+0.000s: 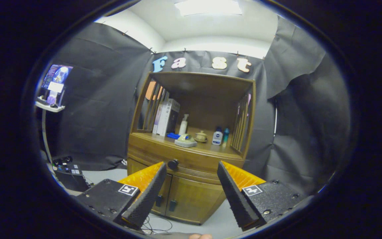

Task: Pull open the drawer, take out the items inside it, and place them on the countertop above the cabinet.

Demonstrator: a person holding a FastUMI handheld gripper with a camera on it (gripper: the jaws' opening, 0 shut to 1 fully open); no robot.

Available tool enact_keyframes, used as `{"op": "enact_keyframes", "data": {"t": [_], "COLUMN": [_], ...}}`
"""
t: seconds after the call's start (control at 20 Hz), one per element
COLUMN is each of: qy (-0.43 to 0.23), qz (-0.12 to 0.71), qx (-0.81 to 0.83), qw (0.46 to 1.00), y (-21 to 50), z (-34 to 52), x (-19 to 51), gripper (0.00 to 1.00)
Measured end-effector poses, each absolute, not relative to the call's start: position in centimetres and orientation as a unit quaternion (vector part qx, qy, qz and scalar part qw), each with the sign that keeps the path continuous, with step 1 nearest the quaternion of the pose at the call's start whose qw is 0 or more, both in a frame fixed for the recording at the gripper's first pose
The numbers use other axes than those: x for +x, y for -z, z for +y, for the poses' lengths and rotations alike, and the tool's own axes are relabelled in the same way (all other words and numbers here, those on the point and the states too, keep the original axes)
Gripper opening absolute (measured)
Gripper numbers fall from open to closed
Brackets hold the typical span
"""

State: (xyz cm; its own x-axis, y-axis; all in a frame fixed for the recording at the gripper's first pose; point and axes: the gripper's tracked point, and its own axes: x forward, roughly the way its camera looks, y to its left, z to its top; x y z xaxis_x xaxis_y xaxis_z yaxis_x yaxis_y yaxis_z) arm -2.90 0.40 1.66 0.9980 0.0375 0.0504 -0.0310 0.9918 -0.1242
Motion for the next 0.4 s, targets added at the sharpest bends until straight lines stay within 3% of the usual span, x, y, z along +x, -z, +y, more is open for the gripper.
{"op": "enact_keyframes", "data": {"t": [0.4], "qy": [-0.036], "qz": [-0.019], "qx": [-0.028], "qw": [0.999], "y": [-0.39], "z": [-0.02], "x": [-3.74], "gripper": [0.99]}}
